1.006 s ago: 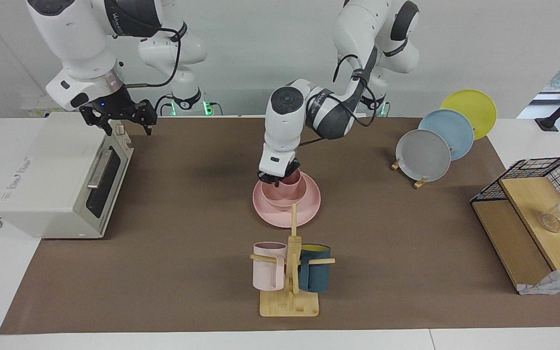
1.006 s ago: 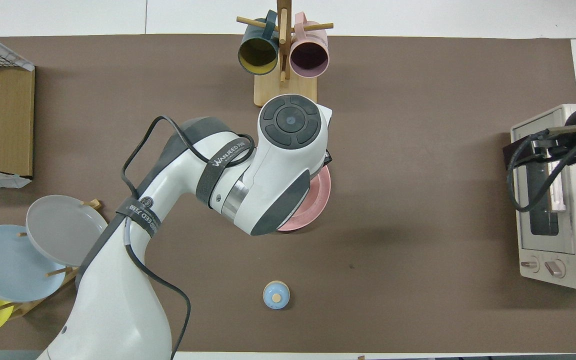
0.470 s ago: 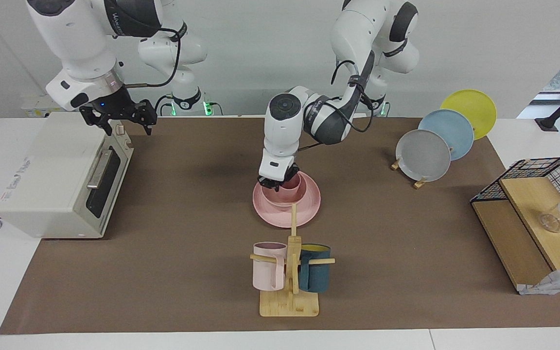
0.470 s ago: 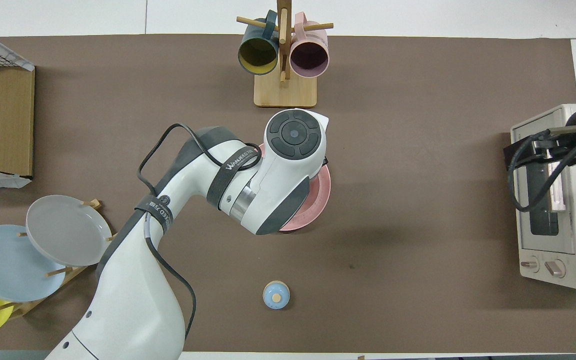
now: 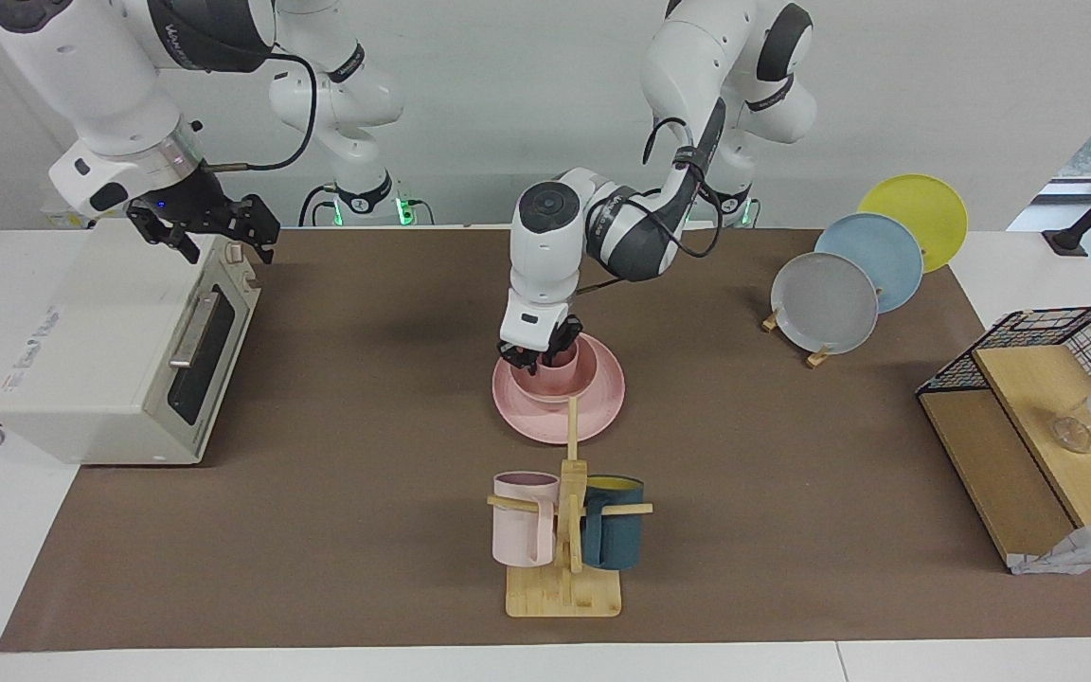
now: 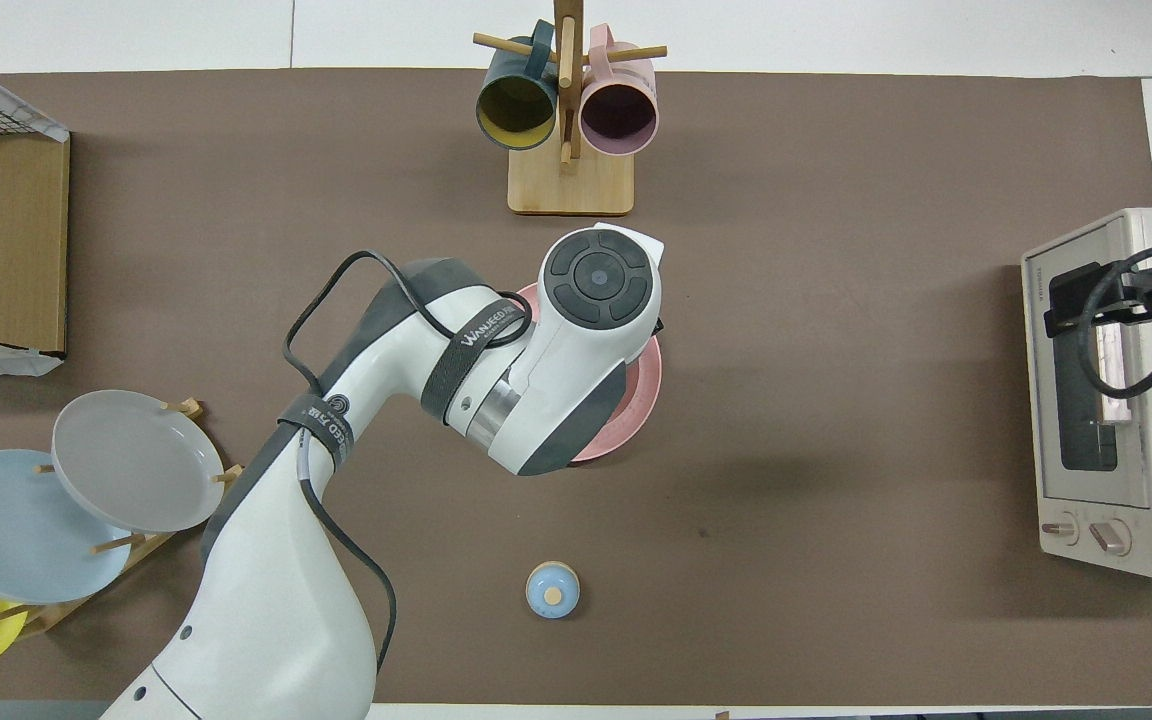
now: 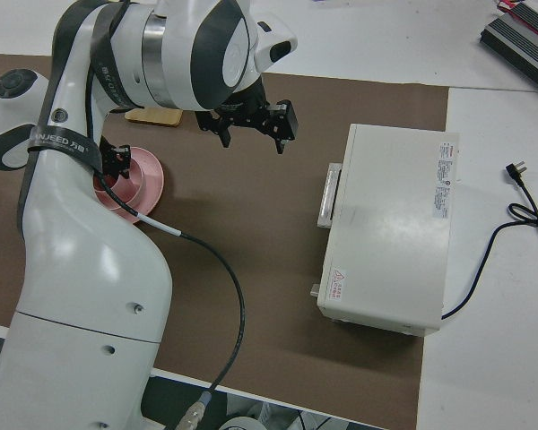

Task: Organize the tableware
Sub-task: 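Carry the pink cup with the left gripper over the bowl, then lower the cup into the bowl and open the left gripper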

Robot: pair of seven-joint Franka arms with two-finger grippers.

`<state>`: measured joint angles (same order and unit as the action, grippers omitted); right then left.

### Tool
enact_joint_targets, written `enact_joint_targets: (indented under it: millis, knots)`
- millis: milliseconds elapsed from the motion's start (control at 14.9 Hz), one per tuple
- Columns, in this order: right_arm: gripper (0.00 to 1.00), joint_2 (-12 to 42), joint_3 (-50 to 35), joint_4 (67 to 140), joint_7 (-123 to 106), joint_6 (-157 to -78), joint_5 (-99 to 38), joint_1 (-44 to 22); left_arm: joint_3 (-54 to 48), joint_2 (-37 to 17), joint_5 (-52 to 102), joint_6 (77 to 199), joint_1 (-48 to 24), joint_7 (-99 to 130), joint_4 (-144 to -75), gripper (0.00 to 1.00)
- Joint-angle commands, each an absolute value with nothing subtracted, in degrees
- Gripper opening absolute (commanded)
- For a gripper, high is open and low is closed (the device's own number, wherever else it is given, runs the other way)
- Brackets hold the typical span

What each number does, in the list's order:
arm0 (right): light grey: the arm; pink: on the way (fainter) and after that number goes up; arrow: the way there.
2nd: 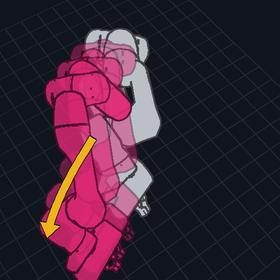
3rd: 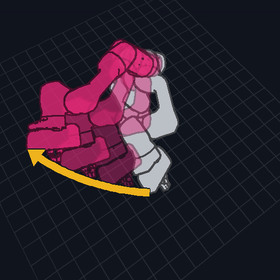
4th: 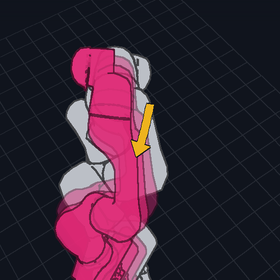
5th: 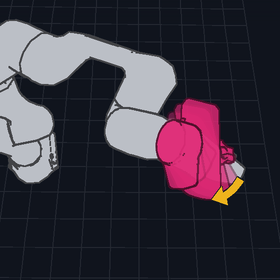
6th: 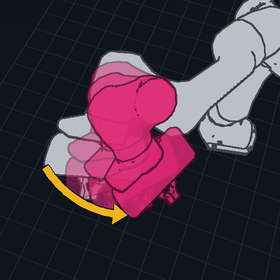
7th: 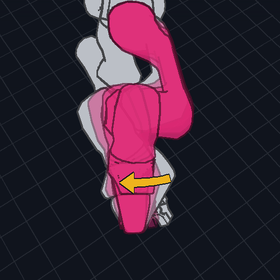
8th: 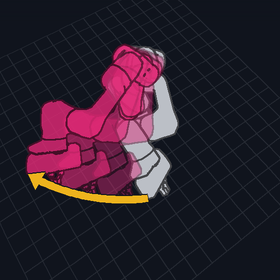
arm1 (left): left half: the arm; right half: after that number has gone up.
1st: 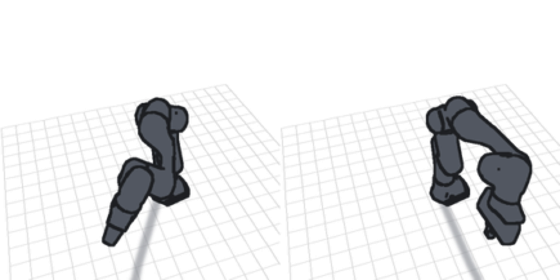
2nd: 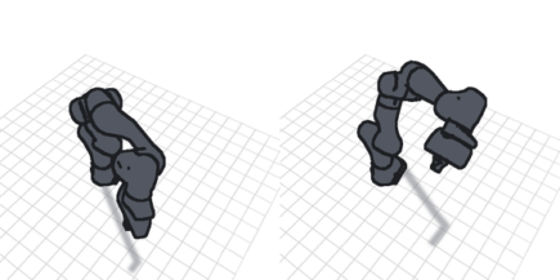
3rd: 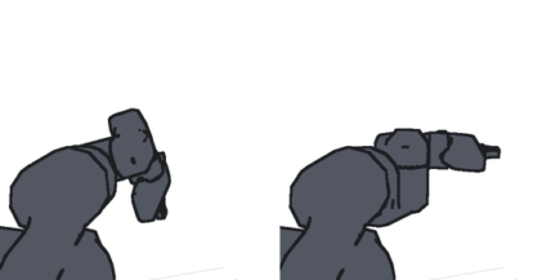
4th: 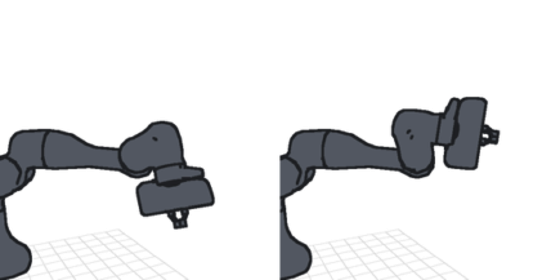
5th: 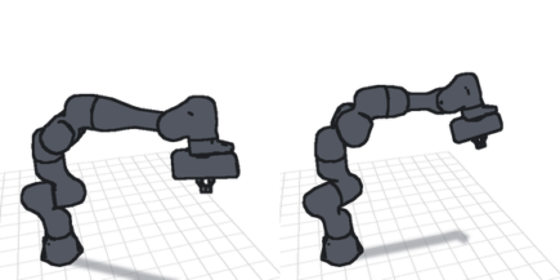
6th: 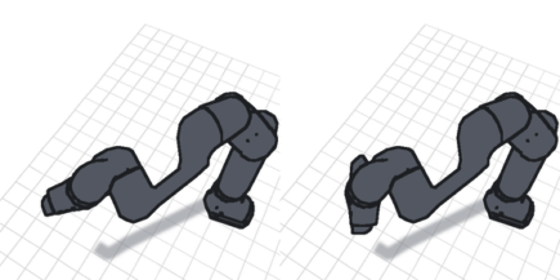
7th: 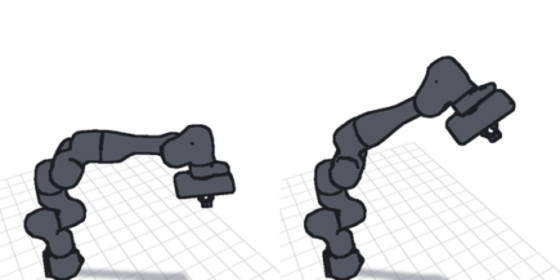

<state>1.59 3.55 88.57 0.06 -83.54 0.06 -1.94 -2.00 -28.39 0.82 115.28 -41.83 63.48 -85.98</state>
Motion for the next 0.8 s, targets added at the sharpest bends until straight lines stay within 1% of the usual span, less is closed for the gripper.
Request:
enact_joint_targets:
  millis: [0, 67, 201, 402, 604, 738]
  knots:
    - [1.00, 0.62, 3.43, 89.38, -1.05, -83.32, -0.79, -1.15, -1.14, -26.64, -1.14, 113.92, -42.89, 64.34, -86.75, 1.00]
    - [1.00, 0.70, 3.43, 89.38, -0.97, -83.41, -0.70, -0.53, -1.06, -25.33, -1.23, 112.43, -42.28, 64.07, -86.75, 1.00]
    - [1.00, 0.79, 3.34, 89.38, -1.23, -83.85, -0.79, -0.18, -0.79, -20.68, -1.14, 108.57, -40.53, 62.41, -86.75, 1.00]
    - [1.00, 0.44, 1.76, 89.38, -1.23, -83.85, -0.53, 0.52, -0.70, -13.91, -1.05, 101.54, -34.82, 55.14, -86.84, 1.00]
    - [1.00, 0.27, 1.50, 89.65, -1.23, -83.50, -0.26, 1.49, -0.79, -7.40, -0.97, 95.82, -26.22, 42.23, -87.62, 1.00]
    - [1.00, 0.18, 1.23, 89.91, -1.23, -83.50, -0.18, 1.76, -0.79, -4.23, -0.88, 91.34, -19.90, 32.31, -87.80, 1.00]
